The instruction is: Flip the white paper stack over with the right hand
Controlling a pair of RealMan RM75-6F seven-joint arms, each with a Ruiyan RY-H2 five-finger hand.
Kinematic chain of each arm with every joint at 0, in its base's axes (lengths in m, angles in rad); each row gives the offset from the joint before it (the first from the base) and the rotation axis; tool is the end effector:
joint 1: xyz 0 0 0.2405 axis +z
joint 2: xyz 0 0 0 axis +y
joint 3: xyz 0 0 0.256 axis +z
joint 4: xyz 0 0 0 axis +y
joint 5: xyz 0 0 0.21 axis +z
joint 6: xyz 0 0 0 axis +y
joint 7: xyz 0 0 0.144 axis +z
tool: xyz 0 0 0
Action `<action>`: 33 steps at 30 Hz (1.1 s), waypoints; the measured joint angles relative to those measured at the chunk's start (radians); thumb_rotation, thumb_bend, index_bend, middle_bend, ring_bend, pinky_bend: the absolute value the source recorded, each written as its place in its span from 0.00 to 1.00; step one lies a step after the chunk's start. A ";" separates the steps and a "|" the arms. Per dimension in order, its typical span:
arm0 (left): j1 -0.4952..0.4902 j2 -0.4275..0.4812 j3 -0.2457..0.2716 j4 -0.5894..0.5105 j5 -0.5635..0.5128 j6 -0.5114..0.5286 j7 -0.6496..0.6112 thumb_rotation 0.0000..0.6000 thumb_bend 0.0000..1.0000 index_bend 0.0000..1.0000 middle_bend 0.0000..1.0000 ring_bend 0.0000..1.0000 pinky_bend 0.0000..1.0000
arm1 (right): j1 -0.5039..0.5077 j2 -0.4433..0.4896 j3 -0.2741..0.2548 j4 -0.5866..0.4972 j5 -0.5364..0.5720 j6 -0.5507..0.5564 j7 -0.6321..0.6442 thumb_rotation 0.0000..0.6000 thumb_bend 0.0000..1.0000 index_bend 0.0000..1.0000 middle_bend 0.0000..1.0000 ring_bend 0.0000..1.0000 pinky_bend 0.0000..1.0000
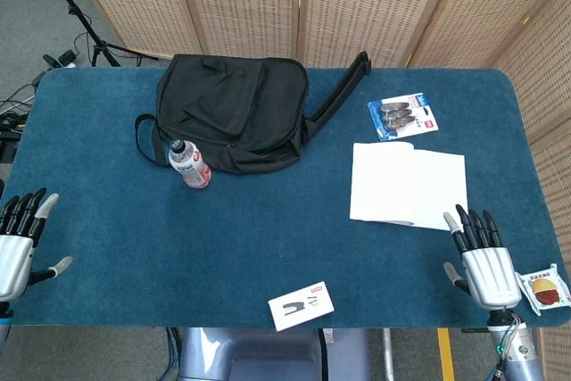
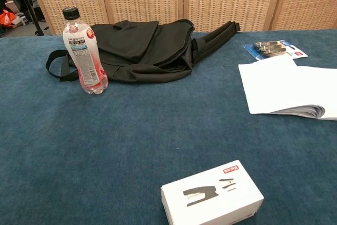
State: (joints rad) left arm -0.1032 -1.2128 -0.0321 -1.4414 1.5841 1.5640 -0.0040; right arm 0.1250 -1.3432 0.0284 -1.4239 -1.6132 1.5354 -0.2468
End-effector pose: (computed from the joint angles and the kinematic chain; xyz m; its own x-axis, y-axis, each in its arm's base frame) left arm -0.3179 0.1844 0.1473 0.4597 -0.0727 0.8851 0.8796 -0.1004 -0.4651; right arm -0.3003 -0.1887 0.0999 0.5782 0.0750 0.8124 -0.8006 -0.1397 0.5827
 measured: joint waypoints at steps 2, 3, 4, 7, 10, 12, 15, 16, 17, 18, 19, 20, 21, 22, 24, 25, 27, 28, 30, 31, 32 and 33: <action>0.001 0.001 0.001 -0.001 0.001 0.000 0.001 0.92 0.06 0.00 0.00 0.00 0.00 | -0.001 0.001 0.001 0.000 0.000 0.001 0.002 1.00 0.31 0.03 0.00 0.00 0.00; 0.001 0.000 0.001 -0.001 0.000 0.000 0.002 0.92 0.06 0.00 0.00 0.00 0.00 | -0.001 0.002 0.001 -0.001 0.000 0.000 0.003 1.00 0.31 0.03 0.00 0.00 0.00; 0.001 0.000 0.001 -0.001 0.000 -0.001 0.002 0.92 0.06 0.00 0.00 0.00 0.00 | -0.001 0.002 0.001 -0.001 0.000 0.000 0.003 1.00 0.31 0.03 0.00 0.00 0.00; 0.000 0.000 0.001 -0.001 -0.001 -0.004 0.002 0.92 0.06 0.00 0.00 0.00 0.00 | -0.001 0.003 0.002 -0.001 0.001 -0.001 0.004 1.00 0.31 0.03 0.00 0.00 0.00; -0.001 0.001 -0.001 0.000 -0.002 -0.004 -0.002 0.92 0.06 0.00 0.00 0.00 0.00 | -0.001 0.003 0.003 -0.005 -0.003 0.000 0.005 1.00 0.31 0.03 0.00 0.00 0.00; -0.001 0.003 -0.003 0.000 -0.004 -0.003 -0.009 0.92 0.06 0.00 0.00 0.00 0.00 | 0.000 0.001 0.003 -0.005 -0.006 0.001 -0.001 1.00 0.31 0.03 0.00 0.00 0.00; -0.003 0.005 -0.004 0.002 -0.006 -0.006 -0.018 0.92 0.06 0.00 0.00 0.00 0.00 | 0.001 -0.003 0.004 -0.005 -0.006 -0.001 -0.012 1.00 0.31 0.03 0.00 0.00 0.00; -0.003 0.005 -0.004 0.003 -0.006 -0.007 -0.020 0.92 0.06 0.00 0.00 0.00 0.00 | 0.001 -0.005 0.004 -0.005 -0.005 -0.004 -0.016 1.00 0.31 0.03 0.00 0.00 0.00; -0.003 0.006 -0.004 0.003 -0.006 -0.008 -0.023 0.92 0.06 0.00 0.00 0.00 0.00 | 0.002 -0.007 0.004 -0.006 -0.004 -0.006 -0.020 1.00 0.31 0.03 0.00 0.00 0.00; -0.004 0.006 -0.003 0.003 -0.006 -0.009 -0.025 0.92 0.06 0.00 0.00 0.00 0.00 | 0.003 -0.009 0.004 -0.007 -0.003 -0.008 -0.024 1.00 0.31 0.03 0.00 0.00 0.00; -0.005 0.007 -0.003 0.004 -0.005 -0.010 -0.026 0.92 0.06 0.00 0.00 0.00 0.00 | 0.004 -0.011 0.004 -0.008 -0.003 -0.009 -0.027 1.00 0.31 0.03 0.00 0.00 0.00; -0.005 0.007 -0.003 0.004 -0.004 -0.010 -0.026 0.92 0.06 0.00 0.00 0.00 0.00 | 0.005 -0.014 0.005 -0.010 -0.004 -0.010 -0.031 1.00 0.31 0.03 0.00 0.00 0.00; -0.005 0.007 -0.002 0.004 -0.003 -0.010 -0.026 0.92 0.06 0.00 0.00 0.00 0.00 | 0.005 -0.016 0.006 -0.012 -0.005 -0.010 -0.034 1.00 0.31 0.03 0.00 0.00 0.00; -0.005 0.006 -0.002 0.003 -0.003 -0.010 -0.026 0.92 0.06 0.00 0.00 0.00 0.00 | 0.006 -0.018 0.006 -0.013 -0.005 -0.010 -0.036 1.00 0.31 0.03 0.00 0.00 0.00; -0.005 0.006 -0.001 0.002 -0.002 -0.010 -0.024 0.92 0.06 0.00 0.00 0.00 0.00 | 0.007 -0.021 0.008 -0.017 -0.005 -0.011 -0.044 1.00 0.31 0.03 0.00 0.00 0.00; -0.005 0.007 -0.001 0.001 -0.001 -0.010 -0.022 0.92 0.06 0.00 0.00 0.00 0.00 | 0.008 -0.022 0.009 -0.020 -0.004 -0.012 -0.048 1.00 0.31 0.03 0.00 0.00 0.00; -0.006 0.006 -0.001 0.000 0.000 -0.010 -0.020 0.92 0.06 0.00 0.00 0.00 0.00 | 0.012 -0.026 0.013 -0.030 -0.004 -0.016 -0.059 1.00 0.29 0.03 0.00 0.00 0.00; -0.006 0.006 0.000 -0.001 0.000 -0.010 -0.019 0.92 0.06 0.00 0.00 0.00 0.00 | 0.014 -0.028 0.015 -0.036 -0.003 -0.019 -0.065 1.00 0.27 0.03 0.00 0.00 0.00; -0.005 0.005 0.001 -0.002 0.001 -0.010 -0.017 0.92 0.06 0.00 0.00 0.00 0.00 | 0.020 -0.033 0.020 -0.051 0.003 -0.026 -0.082 1.00 0.26 0.03 0.00 0.00 0.00; -0.005 0.005 0.001 -0.002 0.002 -0.010 -0.017 0.92 0.06 0.00 0.00 0.00 0.00 | 0.022 -0.035 0.023 -0.057 0.006 -0.030 -0.090 1.00 0.26 0.03 0.00 0.00 0.00; -0.005 0.005 0.001 -0.003 0.003 -0.009 -0.017 0.92 0.06 0.00 0.00 0.00 0.00 | 0.026 -0.038 0.027 -0.065 0.009 -0.035 -0.099 1.00 0.26 0.03 0.00 0.00 0.00; -0.005 0.005 0.001 -0.003 0.003 -0.008 -0.017 0.92 0.06 0.00 0.00 0.00 0.00 | 0.030 -0.043 0.032 -0.074 0.014 -0.041 -0.109 1.00 0.26 0.03 0.00 0.00 0.00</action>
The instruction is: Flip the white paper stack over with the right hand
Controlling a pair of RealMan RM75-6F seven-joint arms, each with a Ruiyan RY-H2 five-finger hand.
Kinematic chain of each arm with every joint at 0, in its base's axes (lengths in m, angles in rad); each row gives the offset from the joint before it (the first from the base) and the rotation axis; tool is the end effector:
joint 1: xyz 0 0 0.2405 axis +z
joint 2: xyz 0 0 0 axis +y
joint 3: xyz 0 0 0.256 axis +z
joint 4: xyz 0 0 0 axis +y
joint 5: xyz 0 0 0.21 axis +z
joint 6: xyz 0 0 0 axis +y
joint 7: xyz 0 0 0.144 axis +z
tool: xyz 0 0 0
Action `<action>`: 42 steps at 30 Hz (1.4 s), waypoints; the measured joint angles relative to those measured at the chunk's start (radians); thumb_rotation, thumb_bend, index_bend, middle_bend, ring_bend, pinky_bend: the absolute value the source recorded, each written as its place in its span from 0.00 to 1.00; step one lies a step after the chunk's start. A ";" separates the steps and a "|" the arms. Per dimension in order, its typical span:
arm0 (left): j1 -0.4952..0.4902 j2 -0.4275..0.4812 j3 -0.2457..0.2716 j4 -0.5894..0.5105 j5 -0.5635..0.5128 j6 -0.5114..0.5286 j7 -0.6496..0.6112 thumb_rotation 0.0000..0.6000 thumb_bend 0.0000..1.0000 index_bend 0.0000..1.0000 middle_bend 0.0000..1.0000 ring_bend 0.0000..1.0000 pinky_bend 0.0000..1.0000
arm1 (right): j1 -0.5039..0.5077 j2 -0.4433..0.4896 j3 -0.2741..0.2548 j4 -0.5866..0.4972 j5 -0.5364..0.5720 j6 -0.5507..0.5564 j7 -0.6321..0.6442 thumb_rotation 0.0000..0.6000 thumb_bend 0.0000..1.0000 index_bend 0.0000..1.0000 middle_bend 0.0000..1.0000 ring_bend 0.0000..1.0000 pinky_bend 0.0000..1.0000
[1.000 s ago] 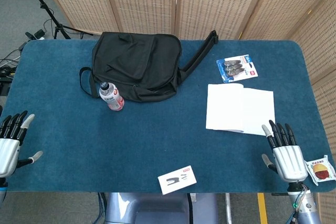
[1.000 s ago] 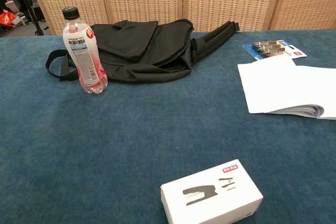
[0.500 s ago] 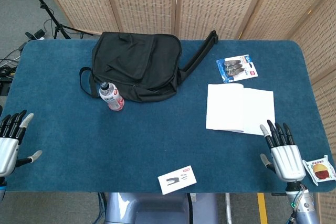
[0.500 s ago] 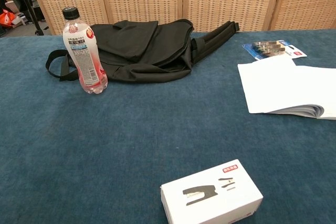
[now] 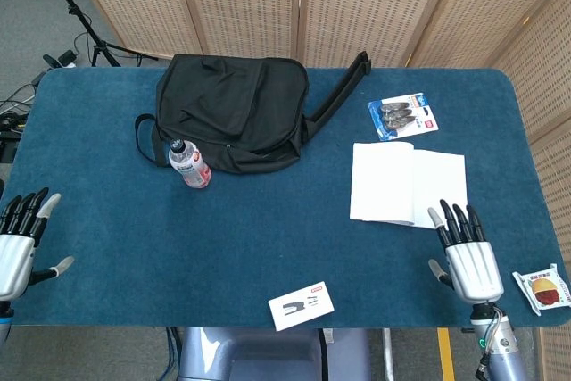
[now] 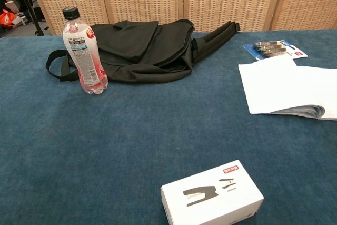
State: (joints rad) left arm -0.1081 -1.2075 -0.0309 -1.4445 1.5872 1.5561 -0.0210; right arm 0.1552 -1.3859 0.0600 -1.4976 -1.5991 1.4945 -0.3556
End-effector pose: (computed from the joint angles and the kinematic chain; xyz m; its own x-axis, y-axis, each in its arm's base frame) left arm -0.3172 0.1857 0.1474 0.4475 -0.0643 0.8920 0.8853 -0.1090 -0.4520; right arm -0.2746 -0.2014 0.0817 0.5716 0.0822 0.8164 -0.8021 -0.1539 0.5770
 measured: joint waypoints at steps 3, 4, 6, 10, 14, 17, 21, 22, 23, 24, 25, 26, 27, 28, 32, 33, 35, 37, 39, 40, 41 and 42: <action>0.000 0.000 0.000 0.000 0.001 0.001 -0.002 0.92 0.06 0.00 0.00 0.00 0.00 | 0.014 -0.017 0.014 -0.018 0.014 -0.016 -0.025 1.00 0.24 0.03 0.00 0.00 0.00; 0.000 0.000 0.001 0.001 0.000 0.000 -0.002 0.92 0.06 0.00 0.00 0.00 0.00 | 0.019 -0.025 0.019 -0.021 0.018 -0.022 -0.030 1.00 0.23 0.03 0.00 0.00 0.00; 0.000 0.000 0.001 0.002 0.000 -0.001 -0.004 0.92 0.06 0.00 0.00 0.00 0.00 | 0.032 -0.044 0.030 -0.025 0.029 -0.036 -0.041 1.00 0.23 0.03 0.00 0.00 0.00; 0.000 0.001 0.000 0.003 0.001 0.001 -0.009 0.92 0.06 0.00 0.00 0.00 0.00 | 0.058 -0.086 0.053 -0.021 0.052 -0.061 -0.059 1.00 0.23 0.03 0.00 0.00 0.00; -0.001 0.000 0.000 0.004 -0.001 -0.002 -0.011 0.92 0.06 0.00 0.00 0.00 0.00 | 0.083 -0.129 0.078 -0.011 0.093 -0.092 -0.082 1.00 0.23 0.03 0.00 0.00 0.00; -0.003 -0.002 0.001 0.006 0.000 -0.005 -0.010 0.92 0.06 0.00 0.00 0.00 0.00 | 0.106 -0.163 0.096 0.001 0.129 -0.124 -0.097 1.00 0.23 0.03 0.00 0.00 0.00; -0.002 -0.001 0.000 0.007 -0.002 -0.004 -0.012 0.92 0.06 0.00 0.00 0.00 0.00 | 0.137 -0.207 0.114 0.027 0.171 -0.158 -0.120 1.00 0.23 0.03 0.00 0.00 0.00; -0.002 -0.001 -0.001 0.007 -0.003 -0.004 -0.014 0.92 0.06 0.00 0.00 0.00 0.00 | 0.141 -0.213 0.116 0.032 0.177 -0.163 -0.122 1.00 0.23 0.03 0.00 0.00 0.00; -0.002 -0.001 -0.001 0.008 -0.004 -0.005 -0.016 0.92 0.06 0.00 0.00 0.00 0.00 | 0.148 -0.224 0.119 0.041 0.185 -0.170 -0.125 1.00 0.23 0.03 0.00 0.00 0.00; -0.003 -0.001 -0.002 0.008 -0.005 -0.006 -0.017 0.92 0.06 0.00 0.00 0.00 0.00 | 0.150 -0.228 0.119 0.045 0.187 -0.172 -0.126 1.00 0.23 0.03 0.00 0.00 0.00; -0.003 -0.001 -0.002 0.008 -0.006 -0.007 -0.017 0.92 0.06 0.00 0.00 0.00 0.00 | 0.154 -0.234 0.120 0.052 0.191 -0.175 -0.128 1.00 0.23 0.03 0.00 0.00 0.00; -0.003 -0.001 -0.002 0.008 -0.006 -0.007 -0.018 0.92 0.06 0.00 0.00 0.00 0.00 | 0.159 -0.242 0.121 0.061 0.197 -0.180 -0.128 1.00 0.23 0.03 0.00 0.00 0.00; -0.003 -0.001 -0.002 0.008 -0.005 -0.007 -0.018 0.92 0.06 0.00 0.00 0.00 0.00 | 0.163 -0.247 0.121 0.067 0.201 -0.184 -0.128 1.00 0.23 0.03 0.00 0.00 0.00; -0.003 -0.001 -0.001 0.008 -0.005 -0.007 -0.019 0.92 0.06 0.00 0.00 0.00 0.00 | 0.166 -0.252 0.122 0.074 0.205 -0.187 -0.128 1.00 0.23 0.03 0.00 0.00 0.00; -0.003 -0.001 -0.002 0.008 -0.006 -0.006 -0.021 0.92 0.06 0.00 0.00 0.00 0.00 | 0.180 -0.272 0.124 0.102 0.216 -0.197 -0.121 1.00 0.23 0.03 0.00 0.00 0.00; -0.003 -0.001 -0.002 0.008 -0.006 -0.006 -0.021 0.92 0.06 0.00 0.00 0.00 0.00 | 0.183 -0.277 0.124 0.107 0.217 -0.198 -0.119 1.00 0.23 0.03 0.00 0.00 0.00; -0.004 -0.002 -0.002 0.009 -0.005 -0.005 -0.022 0.92 0.06 0.00 0.00 0.00 0.00 | 0.191 -0.287 0.125 0.121 0.219 -0.199 -0.115 1.00 0.23 0.03 0.00 0.00 0.00; -0.004 -0.002 -0.001 0.009 -0.004 -0.005 -0.021 0.92 0.06 0.00 0.00 0.00 0.00 | 0.196 -0.294 0.126 0.131 0.220 -0.200 -0.109 1.00 0.22 0.03 0.00 0.00 0.00; -0.004 -0.003 -0.001 0.009 -0.003 -0.005 -0.021 0.92 0.06 0.00 0.00 0.00 0.00 | 0.203 -0.302 0.128 0.141 0.224 -0.204 -0.102 1.00 0.22 0.03 0.00 0.00 0.00; -0.003 -0.003 -0.001 0.010 -0.002 -0.004 -0.021 0.92 0.06 0.00 0.00 0.00 0.00 | 0.207 -0.305 0.129 0.147 0.225 -0.206 -0.100 1.00 0.22 0.03 0.00 0.00 0.00; -0.003 -0.003 -0.001 0.010 -0.002 -0.003 -0.021 0.92 0.06 0.00 0.00 0.00 0.00 | 0.211 -0.310 0.131 0.154 0.228 -0.208 -0.097 1.00 0.22 0.03 0.00 0.00 0.00; -0.003 -0.003 -0.001 0.010 -0.002 -0.002 -0.022 0.92 0.06 0.00 0.00 0.00 0.00 | 0.215 -0.315 0.133 0.163 0.231 -0.211 -0.095 1.00 0.22 0.03 0.00 0.00 0.00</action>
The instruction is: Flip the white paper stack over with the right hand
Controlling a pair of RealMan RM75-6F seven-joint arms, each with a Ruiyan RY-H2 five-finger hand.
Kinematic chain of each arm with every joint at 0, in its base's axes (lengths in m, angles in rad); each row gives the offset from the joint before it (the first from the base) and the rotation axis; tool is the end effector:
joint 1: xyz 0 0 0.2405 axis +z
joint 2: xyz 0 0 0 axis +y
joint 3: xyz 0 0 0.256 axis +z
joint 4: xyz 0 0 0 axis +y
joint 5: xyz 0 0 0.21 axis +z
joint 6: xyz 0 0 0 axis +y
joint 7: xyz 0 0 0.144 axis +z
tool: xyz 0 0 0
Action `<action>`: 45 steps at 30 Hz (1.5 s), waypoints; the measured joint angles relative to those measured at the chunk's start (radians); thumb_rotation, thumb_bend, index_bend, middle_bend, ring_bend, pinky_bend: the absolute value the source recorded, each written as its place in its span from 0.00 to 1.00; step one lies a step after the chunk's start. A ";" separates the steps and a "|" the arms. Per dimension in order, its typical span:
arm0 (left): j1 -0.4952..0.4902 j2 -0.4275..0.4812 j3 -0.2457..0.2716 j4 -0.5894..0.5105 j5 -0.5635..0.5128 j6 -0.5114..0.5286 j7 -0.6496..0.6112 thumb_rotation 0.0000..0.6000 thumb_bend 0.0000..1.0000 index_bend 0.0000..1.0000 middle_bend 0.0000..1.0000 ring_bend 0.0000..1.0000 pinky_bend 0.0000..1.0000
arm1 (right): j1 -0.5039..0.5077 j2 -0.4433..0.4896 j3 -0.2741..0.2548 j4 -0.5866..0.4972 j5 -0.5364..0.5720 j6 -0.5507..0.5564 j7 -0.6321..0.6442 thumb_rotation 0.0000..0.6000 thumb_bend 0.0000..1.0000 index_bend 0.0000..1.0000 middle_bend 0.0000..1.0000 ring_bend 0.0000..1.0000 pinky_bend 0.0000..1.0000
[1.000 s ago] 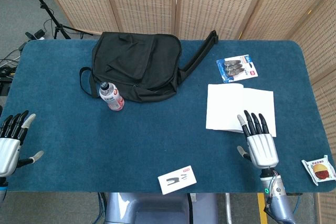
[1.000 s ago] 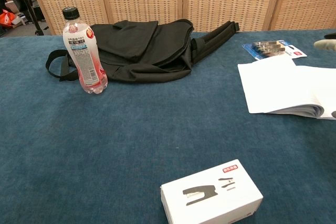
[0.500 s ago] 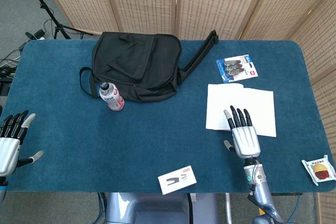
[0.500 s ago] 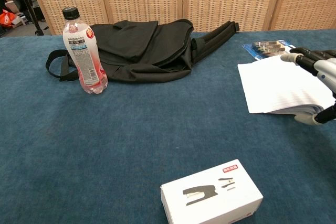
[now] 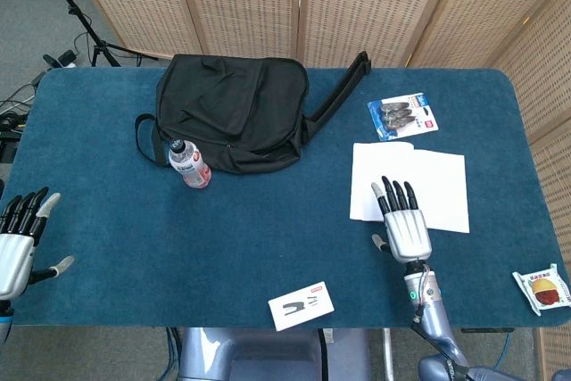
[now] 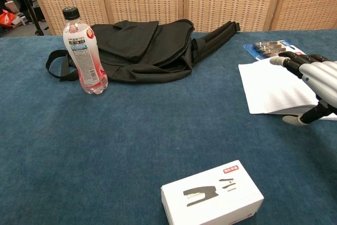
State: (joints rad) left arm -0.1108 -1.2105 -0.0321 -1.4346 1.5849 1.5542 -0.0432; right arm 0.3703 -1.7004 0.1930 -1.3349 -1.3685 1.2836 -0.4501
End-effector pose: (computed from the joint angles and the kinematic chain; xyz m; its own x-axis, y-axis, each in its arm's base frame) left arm -0.3186 0.1870 0.1475 0.4338 -0.0631 0.8988 0.8921 -0.1097 -0.4382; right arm -0.2263 -0.2791 -0.0089 0.4944 -0.0084 0.8692 -0.8608 -0.1437 0.4883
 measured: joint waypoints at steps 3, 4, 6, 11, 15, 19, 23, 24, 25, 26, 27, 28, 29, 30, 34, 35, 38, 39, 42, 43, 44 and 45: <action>0.000 -0.001 -0.001 0.001 0.000 0.002 -0.002 0.92 0.06 0.00 0.00 0.00 0.00 | 0.009 -0.010 0.004 0.023 0.006 -0.006 0.008 1.00 0.22 0.03 0.00 0.00 0.00; 0.000 -0.001 -0.001 0.002 0.001 0.002 -0.003 0.92 0.06 0.00 0.00 0.00 0.00 | 0.012 -0.013 0.005 0.032 0.009 -0.009 0.010 1.00 0.22 0.03 0.00 0.00 0.00; 0.000 -0.002 0.000 0.004 0.001 0.002 -0.004 0.92 0.06 0.00 0.00 0.00 0.00 | 0.020 -0.022 0.009 0.058 0.020 -0.018 0.014 1.00 0.22 0.03 0.00 0.00 0.00; -0.001 -0.004 -0.001 0.006 -0.001 -0.002 -0.003 0.92 0.06 0.00 0.00 0.00 0.00 | 0.034 -0.030 0.020 0.098 0.048 -0.037 0.030 1.00 0.22 0.03 0.00 0.00 0.00; -0.002 -0.006 -0.001 0.006 -0.003 -0.003 0.001 0.92 0.06 0.00 0.00 0.00 0.00 | 0.042 -0.032 0.029 0.123 0.063 -0.047 0.048 1.00 0.23 0.03 0.00 0.00 0.00; -0.002 -0.007 -0.001 0.005 -0.003 -0.005 0.004 0.92 0.06 0.00 0.00 0.00 0.00 | 0.047 -0.032 0.032 0.139 0.075 -0.054 0.059 1.00 0.22 0.03 0.00 0.00 0.00; -0.002 -0.006 -0.001 0.004 -0.003 -0.005 0.003 0.92 0.06 0.00 0.00 0.00 0.00 | 0.050 -0.030 0.030 0.148 0.081 -0.055 0.066 1.00 0.22 0.03 0.00 0.00 0.00; -0.002 -0.006 -0.001 0.004 -0.003 -0.004 0.003 0.92 0.06 0.00 0.00 0.00 0.00 | 0.051 -0.030 0.029 0.150 0.081 -0.055 0.066 1.00 0.22 0.03 0.00 0.00 0.00; -0.002 -0.006 0.000 0.004 -0.003 -0.004 0.002 0.92 0.06 0.00 0.00 0.00 0.00 | 0.051 -0.030 0.029 0.152 0.083 -0.055 0.067 1.00 0.22 0.03 0.00 0.00 0.00; -0.002 -0.006 0.000 0.004 -0.003 -0.005 0.002 0.92 0.06 0.00 0.00 0.00 0.00 | 0.052 -0.029 0.030 0.154 0.086 -0.056 0.068 1.00 0.23 0.03 0.00 0.00 0.00; -0.002 -0.006 0.001 0.004 -0.002 -0.005 0.002 0.92 0.06 0.00 0.00 0.00 0.00 | 0.053 -0.029 0.031 0.157 0.089 -0.058 0.070 1.00 0.23 0.03 0.00 0.00 0.00; -0.002 -0.006 0.001 0.004 -0.001 -0.004 0.002 0.92 0.06 0.00 0.00 0.00 0.00 | 0.054 -0.028 0.032 0.159 0.092 -0.059 0.072 1.00 0.22 0.03 0.00 0.00 0.00; -0.002 -0.006 0.001 0.004 -0.001 -0.004 0.002 0.92 0.06 0.00 0.00 0.00 0.00 | 0.055 -0.028 0.033 0.161 0.095 -0.061 0.075 1.00 0.22 0.03 0.00 0.00 0.00; -0.001 -0.006 0.001 0.004 -0.001 -0.003 0.002 0.92 0.06 0.00 0.00 0.00 0.00 | 0.056 -0.027 0.033 0.162 0.097 -0.063 0.077 1.00 0.22 0.03 0.00 0.00 0.00; -0.001 -0.005 0.000 0.003 -0.004 -0.004 0.002 0.92 0.06 0.00 0.00 0.00 0.00 | 0.058 -0.024 0.031 0.169 0.102 -0.066 0.081 1.00 0.23 0.03 0.00 0.00 0.00; -0.001 -0.005 0.000 0.003 -0.004 -0.005 0.003 0.92 0.06 0.00 0.00 0.00 0.00 | 0.058 -0.024 0.030 0.170 0.105 -0.069 0.083 1.00 0.23 0.03 0.00 0.00 0.00; -0.002 -0.005 0.000 0.002 -0.004 -0.005 0.003 0.92 0.06 0.00 0.00 0.00 0.00 | 0.059 -0.025 0.028 0.179 0.114 -0.075 0.088 1.00 0.22 0.03 0.00 0.00 0.00; -0.002 -0.005 0.000 0.002 -0.004 -0.005 0.003 0.92 0.06 0.00 0.00 0.00 0.00 | 0.059 -0.026 0.028 0.181 0.116 -0.077 0.090 1.00 0.22 0.03 0.00 0.00 0.00; -0.002 -0.006 0.001 0.002 -0.004 -0.006 0.004 0.92 0.06 0.00 0.00 0.00 0.00 | 0.060 -0.028 0.028 0.189 0.122 -0.082 0.095 1.00 0.22 0.03 0.00 0.00 0.00; -0.002 -0.006 0.001 0.002 -0.003 -0.005 0.004 0.92 0.06 0.00 0.00 0.00 0.00 | 0.061 -0.029 0.027 0.192 0.124 -0.084 0.096 1.00 0.22 0.03 0.00 0.00 0.00; -0.002 -0.006 0.001 0.002 -0.002 -0.005 0.004 0.92 0.06 0.00 0.00 0.00 0.00 | 0.063 -0.031 0.028 0.197 0.126 -0.086 0.096 1.00 0.22 0.03 0.00 0.00 0.00; -0.002 -0.006 0.002 0.001 -0.002 -0.005 0.004 0.92 0.06 0.00 0.00 0.00 0.00 | 0.064 -0.032 0.028 0.200 0.129 -0.089 0.097 1.00 0.22 0.03 0.00 0.00 0.00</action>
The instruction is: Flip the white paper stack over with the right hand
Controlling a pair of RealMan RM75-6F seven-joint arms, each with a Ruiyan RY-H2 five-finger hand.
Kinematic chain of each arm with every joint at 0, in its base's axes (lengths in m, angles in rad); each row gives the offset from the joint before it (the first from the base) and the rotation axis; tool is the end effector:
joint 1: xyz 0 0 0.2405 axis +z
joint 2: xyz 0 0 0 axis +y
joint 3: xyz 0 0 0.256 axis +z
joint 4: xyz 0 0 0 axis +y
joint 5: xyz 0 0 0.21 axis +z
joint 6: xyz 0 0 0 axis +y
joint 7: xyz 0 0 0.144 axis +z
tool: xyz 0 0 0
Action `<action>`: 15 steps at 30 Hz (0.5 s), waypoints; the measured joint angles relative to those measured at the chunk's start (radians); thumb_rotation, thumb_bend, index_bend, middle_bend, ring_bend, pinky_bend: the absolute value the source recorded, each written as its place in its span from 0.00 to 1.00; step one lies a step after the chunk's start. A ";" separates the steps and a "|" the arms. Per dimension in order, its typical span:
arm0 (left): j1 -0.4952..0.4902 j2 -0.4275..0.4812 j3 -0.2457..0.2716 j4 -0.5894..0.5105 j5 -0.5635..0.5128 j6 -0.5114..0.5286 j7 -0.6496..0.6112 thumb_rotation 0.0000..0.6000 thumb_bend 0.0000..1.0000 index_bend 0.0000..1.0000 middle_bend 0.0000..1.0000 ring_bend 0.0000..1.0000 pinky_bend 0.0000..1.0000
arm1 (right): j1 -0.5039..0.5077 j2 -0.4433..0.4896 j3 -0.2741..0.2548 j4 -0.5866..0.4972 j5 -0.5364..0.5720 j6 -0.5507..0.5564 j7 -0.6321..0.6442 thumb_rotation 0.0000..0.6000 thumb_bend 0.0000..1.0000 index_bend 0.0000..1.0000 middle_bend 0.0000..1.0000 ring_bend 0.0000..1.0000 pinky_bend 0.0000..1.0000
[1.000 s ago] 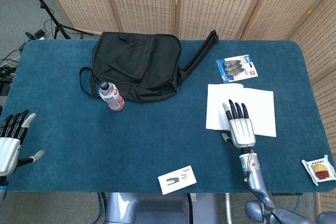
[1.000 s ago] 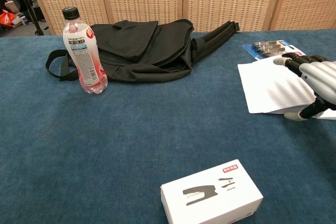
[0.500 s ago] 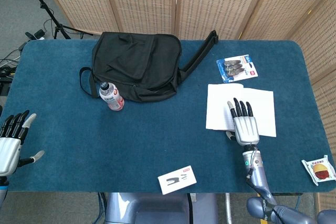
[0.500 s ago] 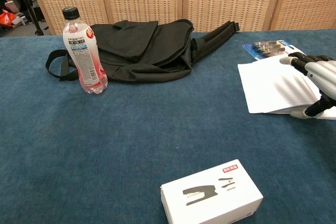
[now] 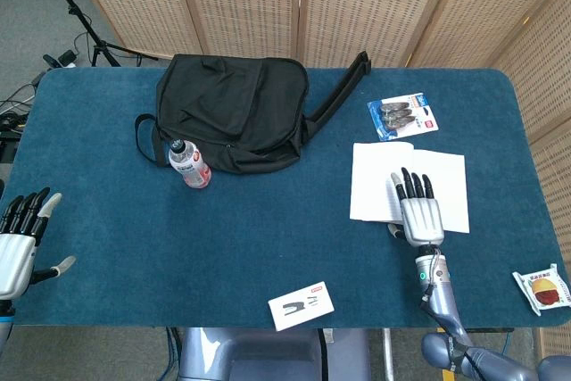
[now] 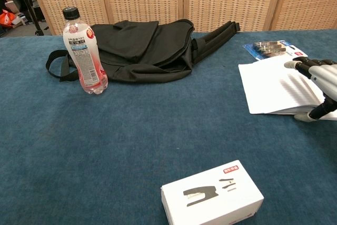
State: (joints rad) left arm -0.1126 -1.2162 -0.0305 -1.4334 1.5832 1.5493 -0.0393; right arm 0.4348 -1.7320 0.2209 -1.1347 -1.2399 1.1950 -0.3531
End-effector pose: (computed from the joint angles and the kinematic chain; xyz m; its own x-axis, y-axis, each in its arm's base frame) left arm -0.3186 0.1873 0.1449 0.4339 -0.0575 0.8991 0.8924 -0.1095 -0.4377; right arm -0.2643 -0.3122 -0.0091 0.5066 -0.0668 0.8596 -0.8622 -0.0364 0.5053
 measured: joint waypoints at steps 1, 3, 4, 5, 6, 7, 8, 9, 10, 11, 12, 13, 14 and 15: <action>0.000 0.000 0.001 0.000 0.001 0.000 0.001 0.92 0.06 0.00 0.00 0.00 0.00 | 0.002 -0.001 0.000 0.003 0.001 -0.002 0.000 1.00 0.22 0.03 0.00 0.00 0.00; 0.000 0.000 0.002 0.000 0.004 0.001 0.001 0.92 0.06 0.00 0.00 0.00 0.00 | 0.004 -0.002 0.000 0.008 0.003 -0.004 0.000 1.00 0.22 0.03 0.00 0.00 0.00; 0.000 0.000 0.003 -0.002 0.006 0.001 0.000 0.92 0.06 0.00 0.00 0.00 0.00 | 0.006 -0.003 0.001 0.009 0.004 -0.004 0.001 1.00 0.22 0.03 0.00 0.00 0.00; 0.000 0.001 0.004 -0.003 0.007 0.001 -0.003 0.92 0.06 0.00 0.00 0.00 0.00 | 0.007 -0.004 0.002 0.011 0.007 -0.007 0.002 1.00 0.23 0.03 0.00 0.00 0.00; 0.000 0.002 0.004 -0.004 0.008 0.001 -0.006 0.92 0.06 0.00 0.00 0.00 0.00 | 0.008 -0.004 0.002 0.013 0.009 -0.008 0.002 1.00 0.22 0.03 0.00 0.00 0.00; 0.000 0.004 0.005 -0.005 0.008 0.002 -0.009 0.92 0.06 0.00 0.00 0.00 0.00 | 0.009 -0.004 0.003 0.015 0.010 -0.009 0.002 1.00 0.23 0.03 0.00 0.00 0.00; 0.000 0.005 0.004 -0.006 0.008 0.003 -0.010 0.92 0.06 0.00 0.00 0.00 0.00 | 0.010 -0.005 0.002 0.017 0.012 -0.010 0.002 1.00 0.23 0.03 0.00 0.00 0.00; 0.001 0.006 0.004 -0.006 0.008 0.003 -0.011 0.92 0.06 0.00 0.00 0.00 0.00 | 0.011 -0.006 0.002 0.019 0.014 -0.012 0.002 1.00 0.23 0.03 0.00 0.00 0.00; 0.001 0.006 0.004 -0.006 0.008 0.003 -0.012 0.92 0.06 0.00 0.00 0.00 0.00 | 0.011 -0.006 0.002 0.020 0.016 -0.013 0.002 1.00 0.23 0.03 0.00 0.00 0.00; 0.001 0.006 0.005 -0.006 0.008 0.003 -0.012 0.92 0.06 0.00 0.00 0.00 0.00 | 0.011 -0.007 0.002 0.022 0.018 -0.014 0.002 1.00 0.23 0.03 0.00 0.00 0.00; 0.001 0.006 0.005 -0.006 0.008 0.003 -0.012 0.92 0.06 0.00 0.00 0.00 0.00 | 0.012 -0.007 0.002 0.024 0.019 -0.015 0.002 1.00 0.23 0.03 0.00 0.00 0.00; 0.001 0.006 0.005 -0.006 0.008 0.004 -0.012 0.92 0.06 0.00 0.00 0.00 0.00 | 0.012 -0.008 0.002 0.026 0.021 -0.017 0.002 1.00 0.23 0.03 0.00 0.00 0.00; 0.001 0.006 0.005 -0.006 0.009 0.004 -0.012 0.92 0.06 0.00 0.00 0.00 0.00 | 0.013 -0.010 0.001 0.028 0.023 -0.020 0.003 1.00 0.23 0.03 0.00 0.00 0.00; 0.001 0.006 0.005 -0.006 0.009 0.004 -0.012 0.92 0.06 0.00 0.00 0.00 0.00 | 0.014 -0.010 0.001 0.031 0.024 -0.021 0.004 1.00 0.23 0.03 0.00 0.00 0.00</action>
State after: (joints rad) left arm -0.1116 -1.2099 -0.0257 -1.4394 1.5925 1.5533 -0.0517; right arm 0.4487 -1.7425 0.2221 -1.1040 -1.2158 1.1736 -0.3490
